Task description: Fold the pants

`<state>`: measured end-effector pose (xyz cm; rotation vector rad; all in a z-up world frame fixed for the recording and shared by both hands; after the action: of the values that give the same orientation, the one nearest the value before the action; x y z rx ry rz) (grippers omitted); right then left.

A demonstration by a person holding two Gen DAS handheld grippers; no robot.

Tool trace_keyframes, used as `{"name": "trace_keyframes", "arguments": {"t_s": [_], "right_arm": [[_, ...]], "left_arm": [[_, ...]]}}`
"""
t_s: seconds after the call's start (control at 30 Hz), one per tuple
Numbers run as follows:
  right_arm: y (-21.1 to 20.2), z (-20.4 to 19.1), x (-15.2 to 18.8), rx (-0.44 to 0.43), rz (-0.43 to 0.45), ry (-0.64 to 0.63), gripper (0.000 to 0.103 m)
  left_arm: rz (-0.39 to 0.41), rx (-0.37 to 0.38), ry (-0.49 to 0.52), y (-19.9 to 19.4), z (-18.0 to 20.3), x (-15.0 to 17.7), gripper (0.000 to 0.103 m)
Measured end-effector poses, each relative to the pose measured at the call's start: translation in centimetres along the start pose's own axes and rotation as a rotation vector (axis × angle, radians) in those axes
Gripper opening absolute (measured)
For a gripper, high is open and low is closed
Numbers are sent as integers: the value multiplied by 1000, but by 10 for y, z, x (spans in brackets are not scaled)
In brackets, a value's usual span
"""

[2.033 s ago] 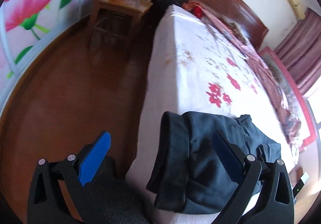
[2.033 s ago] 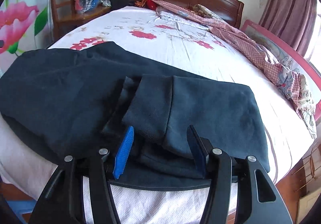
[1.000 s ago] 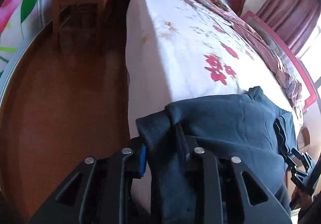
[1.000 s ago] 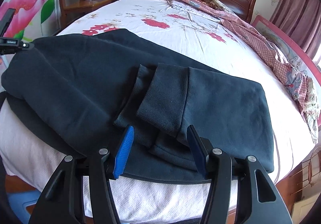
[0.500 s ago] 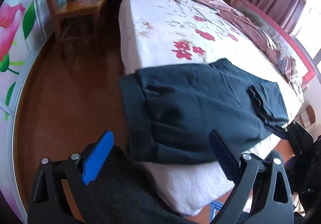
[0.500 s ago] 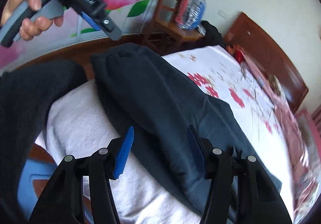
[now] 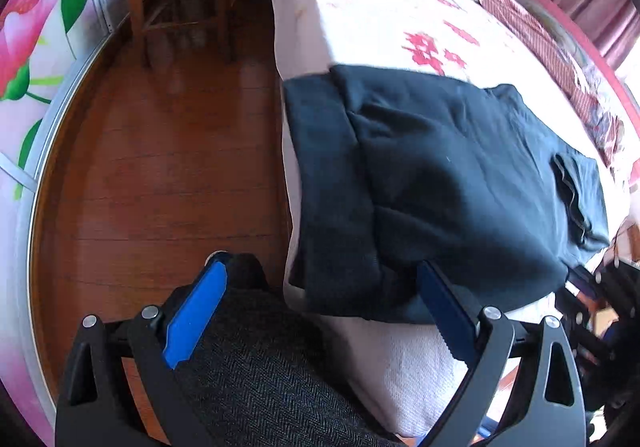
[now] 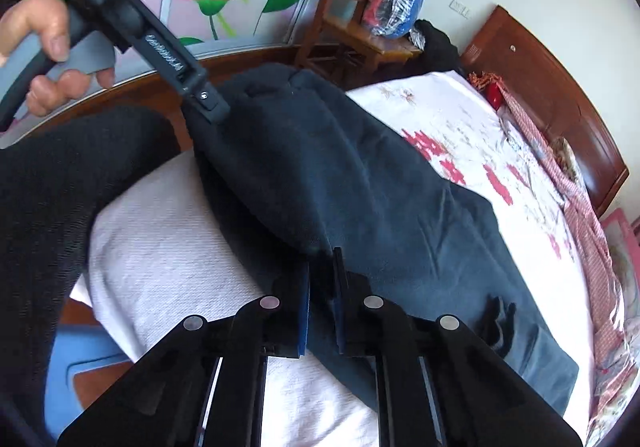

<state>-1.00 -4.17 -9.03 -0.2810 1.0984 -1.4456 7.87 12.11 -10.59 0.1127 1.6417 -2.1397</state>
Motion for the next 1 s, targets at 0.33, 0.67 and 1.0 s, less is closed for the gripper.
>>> {"name": "trace_keyframes", "arguments": {"t_s": [0.33,0.67,1.0], "right_arm": [[2,-5,-16,-107,58,47,31],[-24,52,-13,-204,101,383,31],[-37,74,-13,-182,98,422,31]], "left_arm": [[117,-3,-106,-19,-27,-43,96],[-52,334,-496,44,-67,-56,96],[-200,477,-613,82,-70,-39,100]]}}
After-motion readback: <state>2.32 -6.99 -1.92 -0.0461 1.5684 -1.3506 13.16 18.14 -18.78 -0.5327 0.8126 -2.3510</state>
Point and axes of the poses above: each gripper's, at about its wrist camera, not at the fingertips, and y roughly the way its jaws point, z to its right, x to its underside, the point moved 7 cm from there along y, roughly the way its jaws point, and after that the axes turned 15 degrees about -y, right-handed, at the moved point
